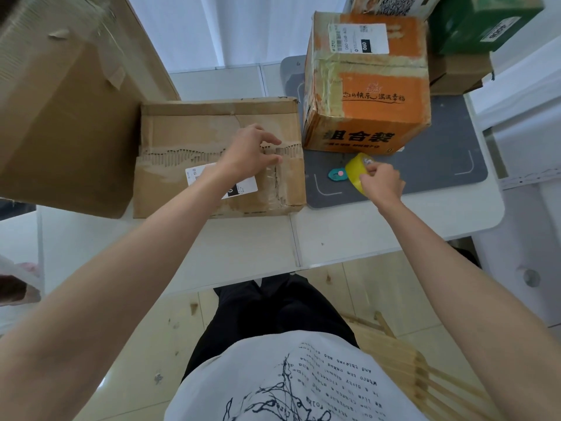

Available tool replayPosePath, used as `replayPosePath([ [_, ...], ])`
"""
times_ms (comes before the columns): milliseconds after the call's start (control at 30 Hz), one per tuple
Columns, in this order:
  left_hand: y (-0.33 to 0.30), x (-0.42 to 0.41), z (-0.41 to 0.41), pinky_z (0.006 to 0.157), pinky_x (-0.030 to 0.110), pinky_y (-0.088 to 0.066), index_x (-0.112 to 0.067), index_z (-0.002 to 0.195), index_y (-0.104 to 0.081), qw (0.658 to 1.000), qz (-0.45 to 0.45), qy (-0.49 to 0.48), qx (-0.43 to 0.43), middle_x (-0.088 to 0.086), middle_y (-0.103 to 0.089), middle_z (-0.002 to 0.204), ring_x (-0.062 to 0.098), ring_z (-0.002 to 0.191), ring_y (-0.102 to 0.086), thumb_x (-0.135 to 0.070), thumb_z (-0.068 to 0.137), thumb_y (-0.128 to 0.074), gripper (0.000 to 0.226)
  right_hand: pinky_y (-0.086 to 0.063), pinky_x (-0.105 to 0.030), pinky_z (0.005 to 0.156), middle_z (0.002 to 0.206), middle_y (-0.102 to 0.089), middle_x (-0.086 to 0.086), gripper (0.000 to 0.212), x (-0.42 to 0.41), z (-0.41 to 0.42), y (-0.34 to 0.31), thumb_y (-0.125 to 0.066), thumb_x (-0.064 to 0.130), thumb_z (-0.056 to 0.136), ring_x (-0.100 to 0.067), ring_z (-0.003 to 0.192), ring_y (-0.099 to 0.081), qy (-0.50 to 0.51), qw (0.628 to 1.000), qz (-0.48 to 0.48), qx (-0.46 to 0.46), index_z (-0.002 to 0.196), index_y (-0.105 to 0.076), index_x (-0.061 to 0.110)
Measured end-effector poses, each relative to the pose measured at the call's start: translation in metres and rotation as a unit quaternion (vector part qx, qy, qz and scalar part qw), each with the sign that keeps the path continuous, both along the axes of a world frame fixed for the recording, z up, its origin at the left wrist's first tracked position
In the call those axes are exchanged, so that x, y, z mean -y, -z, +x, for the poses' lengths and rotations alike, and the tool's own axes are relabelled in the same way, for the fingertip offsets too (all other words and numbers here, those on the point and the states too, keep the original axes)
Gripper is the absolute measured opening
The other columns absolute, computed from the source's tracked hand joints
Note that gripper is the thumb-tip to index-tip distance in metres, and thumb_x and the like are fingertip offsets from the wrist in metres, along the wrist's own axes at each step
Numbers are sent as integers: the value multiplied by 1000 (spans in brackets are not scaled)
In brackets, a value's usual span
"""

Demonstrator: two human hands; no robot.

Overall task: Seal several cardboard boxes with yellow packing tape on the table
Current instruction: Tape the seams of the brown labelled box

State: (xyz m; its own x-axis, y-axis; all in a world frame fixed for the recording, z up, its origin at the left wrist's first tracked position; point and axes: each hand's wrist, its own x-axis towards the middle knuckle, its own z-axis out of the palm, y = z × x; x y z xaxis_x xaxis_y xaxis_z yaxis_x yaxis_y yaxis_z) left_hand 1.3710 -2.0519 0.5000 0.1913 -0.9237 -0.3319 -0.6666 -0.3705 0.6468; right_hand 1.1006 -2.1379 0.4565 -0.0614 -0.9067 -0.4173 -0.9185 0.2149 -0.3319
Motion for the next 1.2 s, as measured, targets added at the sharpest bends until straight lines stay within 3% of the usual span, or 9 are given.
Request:
replayPosePath([
  [100, -4, -2, -8, 106, 34, -38, -20, 127, -69, 1000, -10, -5, -3, 2, -55, 133, 19, 124, -48, -30, 91, -74, 38, -45, -43, 105, 131, -65, -7, 37, -6, 3, -15, -58, 9, 93, -31, 122, -57, 9, 997, 22, 72, 128, -67, 17],
  [233, -14, 1, -17, 107, 35, -43, -20, 126, -70, 999, -33, -9, -36, -1, -62, 130, 12, 117, -54, -28, 100, -62, 28, -48, -28, 83, 115, -69, -3, 28, -22, 1, -41, -58, 2, 97, -19, 108, -63, -39, 964, 51, 259, 121, -68, 13],
  [367, -32, 6, -19, 102, 30, -45, -20, 136, -63, 992, -6, -20, -127, -10, -64, 125, 7, 112, -57, -32, 106, -50, 35, -50, -30, 93, 112, -69, 3, 29, -35, 12, -65, -57, -2, 97, -16, 110, -63, -148, 922, 40, 357, 116, -68, 16],
  [600, -53, 8, 7, 80, 28, -59, -12, 105, -79, 981, -48, -90, -167, 1, -74, 86, 13, 78, -68, -22, 89, -77, 19, -51, -39, 102, 115, -67, 1, 27, -40, 38, -82, -57, 0, 98, -17, 114, -61, -212, 899, 19, 382, 118, -65, 16],
  [733, -67, 7, 24, 86, 30, -61, -6, 104, -76, 955, -12, -140, -263, 12, -75, 96, 16, 79, -71, -28, 97, -68, 24, -50, -40, 103, 115, -66, 2, 29, -41, 48, -91, -57, -1, 97, -17, 114, -61, -235, 893, 5, 385, 112, -64, 22],
  [867, -82, 2, 41, 82, 23, -59, -1, 111, -69, 920, 56, -169, -348, 14, -71, 110, 18, 94, -72, -5, 90, -74, 23, -50, -38, 102, 115, -66, 2, 33, -40, 55, -102, -57, -3, 97, -17, 115, -60, -264, 887, -10, 378, 111, -63, 26],
  [1033, -96, 4, 54, 79, 21, -58, -3, 114, -69, 888, 115, -176, -408, 6, -75, 110, 14, 96, -71, 2, 89, -71, 25, -43, -16, 93, 111, -59, 19, 36, -37, 61, -117, -55, -5, 97, 6, 106, -54, -280, 887, -25, 367, 110, -59, 29],
  [1133, -105, 10, 54, 77, 21, -59, -4, 111, -67, 913, 68, -183, -358, 7, -72, 97, 15, 88, -69, 1, 91, -70, 21, -37, -4, 84, 111, -57, 17, 31, -40, 69, -121, -52, -4, 99, 14, 101, -51, -285, 882, -30, 373, 115, -58, 21],
  [1200, -108, 14, 51, 75, 20, -60, -2, 117, -64, 929, 24, -187, -319, 10, -68, 95, 17, 84, -68, 1, 92, -69, 26, -39, -6, 84, 111, -59, 12, 27, -42, 76, -123, -50, -1, 101, 8, 103, -53, -282, 880, -24, 382, 119, -58, 18],
])
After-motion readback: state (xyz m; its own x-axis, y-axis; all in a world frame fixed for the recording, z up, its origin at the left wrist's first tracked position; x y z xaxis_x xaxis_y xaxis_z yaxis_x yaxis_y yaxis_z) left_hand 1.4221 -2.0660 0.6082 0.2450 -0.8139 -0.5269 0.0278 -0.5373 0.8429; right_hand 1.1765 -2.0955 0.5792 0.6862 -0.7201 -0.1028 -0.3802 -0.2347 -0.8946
